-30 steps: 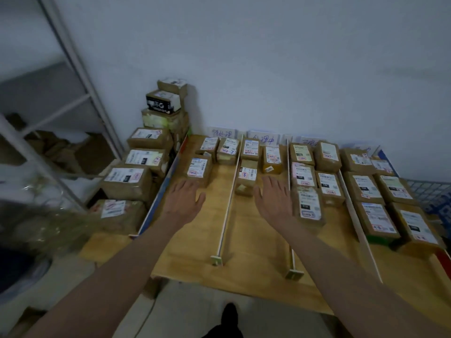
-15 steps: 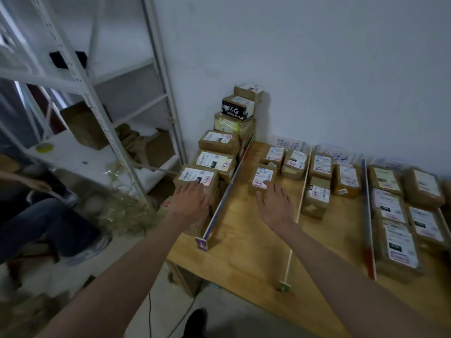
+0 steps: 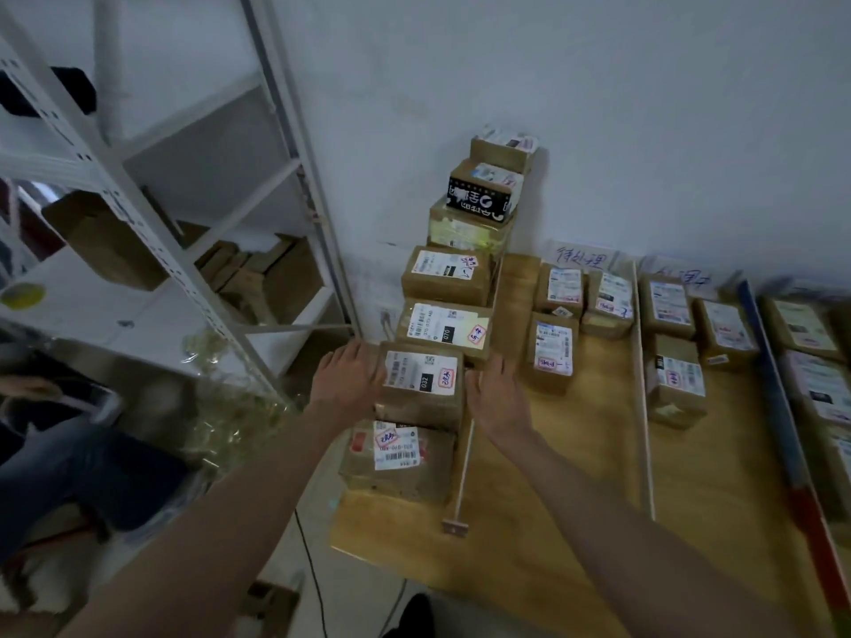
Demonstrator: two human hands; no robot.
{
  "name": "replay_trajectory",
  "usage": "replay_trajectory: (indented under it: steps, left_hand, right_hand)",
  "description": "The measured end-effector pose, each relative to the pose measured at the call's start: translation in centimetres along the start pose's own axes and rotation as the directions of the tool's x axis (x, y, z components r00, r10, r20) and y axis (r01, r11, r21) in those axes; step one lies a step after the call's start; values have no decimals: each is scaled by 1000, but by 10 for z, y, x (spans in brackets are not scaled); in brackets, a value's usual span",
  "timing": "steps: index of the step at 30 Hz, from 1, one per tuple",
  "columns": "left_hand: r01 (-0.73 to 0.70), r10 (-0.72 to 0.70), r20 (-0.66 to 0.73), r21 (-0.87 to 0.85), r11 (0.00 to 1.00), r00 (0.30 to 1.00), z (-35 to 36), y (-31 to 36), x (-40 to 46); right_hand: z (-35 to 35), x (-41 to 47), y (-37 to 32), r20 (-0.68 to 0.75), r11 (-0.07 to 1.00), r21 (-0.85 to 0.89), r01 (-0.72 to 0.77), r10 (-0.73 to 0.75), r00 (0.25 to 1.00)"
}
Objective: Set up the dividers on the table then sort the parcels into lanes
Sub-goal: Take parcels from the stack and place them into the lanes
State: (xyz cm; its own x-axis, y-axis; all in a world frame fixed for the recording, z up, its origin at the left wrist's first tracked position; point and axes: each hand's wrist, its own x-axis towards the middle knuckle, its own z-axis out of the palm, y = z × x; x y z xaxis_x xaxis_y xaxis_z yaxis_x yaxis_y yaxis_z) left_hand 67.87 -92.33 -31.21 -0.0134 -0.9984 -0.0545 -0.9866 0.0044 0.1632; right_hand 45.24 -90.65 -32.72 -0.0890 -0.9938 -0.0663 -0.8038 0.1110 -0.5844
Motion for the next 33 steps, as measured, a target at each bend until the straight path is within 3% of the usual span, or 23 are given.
replay_trajectory:
  steps: [7,15,19,22,24,26,30,33]
  left_hand:
    - [59,-30,153,-190,980,988,38,-11,34]
    - [243,-141,249,-446,862,958,58,3,37]
    - [181,-120,150,-518,836,981,46,3,35]
    - [124,-115,51,-544,830,992,28,0,35]
    - [78,-109,-24,-549,832,994,13,1,35]
    - [19,-85,-105,-515,857,991,-1,4,38]
    - [-58,10,-101,-487,871,995,-29,14,49]
    - [-118,100,-63,-480,869,993,-47,27,58]
  right_hand:
    - [48,22,-10,144,963,152,-225,203,969]
    - [61,31,-5,253,926,239,-293,232,939]
    - [40,29,-14,265,901,333,-278,194,944]
    - [17,25,-24,277,818,484,-310,192,941]
    - [-3,21,-32,349,743,551,-380,209,913]
    - [-21,16,-37,396,752,527,-396,195,897]
    - [-45,11,-35,387,777,511,-368,174,905]
    - [-60,7,-28,415,738,550,-391,164,895]
